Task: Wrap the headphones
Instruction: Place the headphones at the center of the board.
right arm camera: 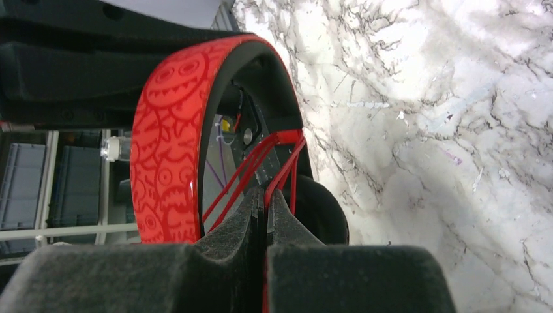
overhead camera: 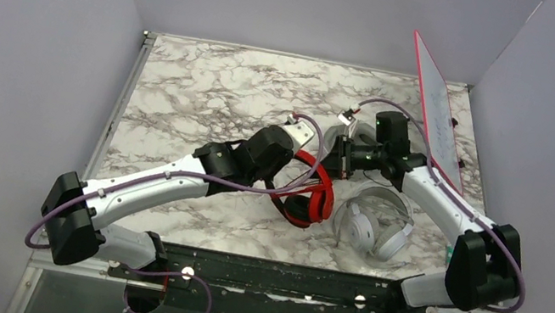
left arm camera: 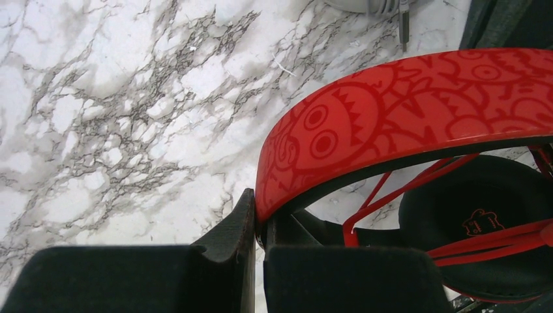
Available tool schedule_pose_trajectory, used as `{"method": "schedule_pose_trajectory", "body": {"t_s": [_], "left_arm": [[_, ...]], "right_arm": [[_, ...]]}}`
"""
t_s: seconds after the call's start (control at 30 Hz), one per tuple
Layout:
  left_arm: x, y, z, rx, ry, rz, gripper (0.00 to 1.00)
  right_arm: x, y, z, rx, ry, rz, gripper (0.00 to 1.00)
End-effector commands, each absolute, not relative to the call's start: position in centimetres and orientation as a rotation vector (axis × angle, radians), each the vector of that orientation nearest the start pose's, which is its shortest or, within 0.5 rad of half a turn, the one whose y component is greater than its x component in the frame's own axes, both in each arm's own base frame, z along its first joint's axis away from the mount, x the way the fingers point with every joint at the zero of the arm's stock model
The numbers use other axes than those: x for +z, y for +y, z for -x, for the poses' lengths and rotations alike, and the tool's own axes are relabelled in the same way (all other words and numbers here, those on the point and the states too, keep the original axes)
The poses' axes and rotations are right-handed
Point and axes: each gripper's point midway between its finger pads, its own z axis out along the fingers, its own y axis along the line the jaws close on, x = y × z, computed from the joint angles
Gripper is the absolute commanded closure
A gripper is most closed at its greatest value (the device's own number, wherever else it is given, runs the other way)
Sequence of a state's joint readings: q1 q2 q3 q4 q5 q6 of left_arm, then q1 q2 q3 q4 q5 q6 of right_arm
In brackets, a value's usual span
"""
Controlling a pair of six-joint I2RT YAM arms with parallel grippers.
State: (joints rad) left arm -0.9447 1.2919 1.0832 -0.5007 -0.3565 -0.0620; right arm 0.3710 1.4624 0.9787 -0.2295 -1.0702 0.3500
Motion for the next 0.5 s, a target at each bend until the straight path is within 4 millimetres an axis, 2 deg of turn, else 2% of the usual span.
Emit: {"method": "schedule_pose_trajectory", "body": {"t_s": [0.0,0.13,0.27,0.37,0.47], "left_arm": [[21.4,-23.5,-25.8,-0.078,2.045,-0.751,1.0],[23.2,-23.4,-25.9,-0.076,1.993,-0.776,1.0],[25.0,-23.1,-26.5,-0.041,1.955,-0.769,1.0],[25.7,-23.5,-26.9,-0.022,1.948,-0.792,1.0],[25.9,-23.3,-27.5,0.025,1.947,-0.78,1.0]], "right_arm": [[20.7,25.8,-24.0,1.508,2.147,0.628,0.94],[21.0,25.8,-24.4,1.495,2.158,0.572,0.92],[22.4,26.6,-23.0,1.569,2.098,0.611,0.89],[23.6,27.5,-21.6,1.62,2.045,0.675,0.85],[23.3,27.1,-21.3,1.576,2.063,0.66,0.85]]}}
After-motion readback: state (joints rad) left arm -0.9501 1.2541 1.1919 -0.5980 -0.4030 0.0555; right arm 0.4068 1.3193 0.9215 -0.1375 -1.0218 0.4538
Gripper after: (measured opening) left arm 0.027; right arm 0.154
